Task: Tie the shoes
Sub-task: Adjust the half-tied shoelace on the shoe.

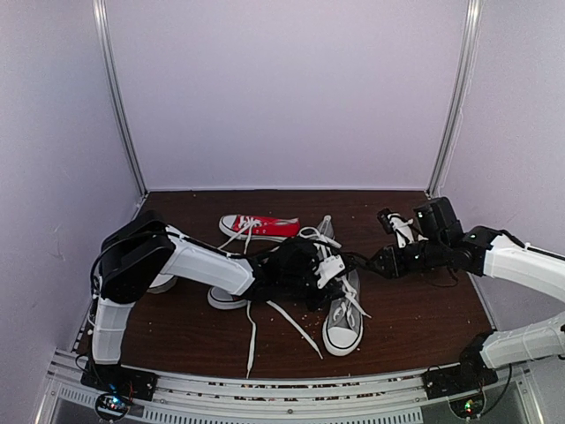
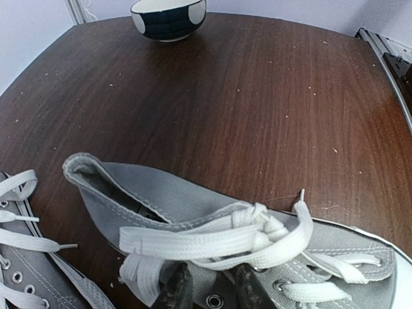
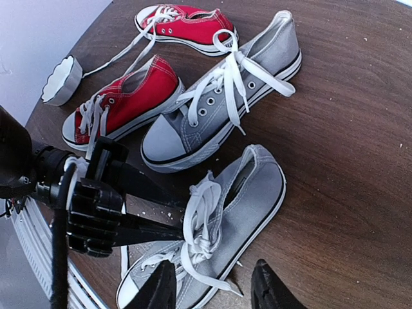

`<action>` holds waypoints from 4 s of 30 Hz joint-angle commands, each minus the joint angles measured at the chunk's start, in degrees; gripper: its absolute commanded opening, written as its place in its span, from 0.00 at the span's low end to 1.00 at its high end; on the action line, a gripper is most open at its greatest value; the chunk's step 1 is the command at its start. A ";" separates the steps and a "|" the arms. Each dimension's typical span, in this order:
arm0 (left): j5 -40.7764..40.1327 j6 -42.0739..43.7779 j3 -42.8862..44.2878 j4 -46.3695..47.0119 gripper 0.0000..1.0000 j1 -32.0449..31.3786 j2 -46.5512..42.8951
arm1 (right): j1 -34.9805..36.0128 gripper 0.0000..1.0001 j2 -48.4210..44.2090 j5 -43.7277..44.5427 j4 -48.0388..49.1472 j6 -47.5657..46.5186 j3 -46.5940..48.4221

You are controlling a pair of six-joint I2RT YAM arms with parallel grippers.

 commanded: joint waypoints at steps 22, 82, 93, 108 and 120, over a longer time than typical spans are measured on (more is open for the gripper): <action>-0.75 1.01 -2.25 -0.67 0.11 -2.01 -1.35 | 1.13 0.39 5.90 -6.71 4.10 -0.26 0.68; 16.05 0.82 3.54 -8.59 0.27 3.09 -0.36 | 1.15 0.42 8.65 -11.85 -0.13 -7.05 -0.99; 13.62 1.60 0.08 -9.22 0.28 3.26 -2.26 | 1.04 0.41 9.49 -12.26 0.06 -7.41 -1.05; 11.11 0.79 4.86 -9.26 0.26 3.26 0.40 | 0.99 0.39 10.26 -13.08 0.55 -6.72 -0.92; 11.47 2.92 5.34 -12.62 0.00 3.26 0.84 | 0.95 0.39 10.21 -13.15 0.29 -6.79 -0.91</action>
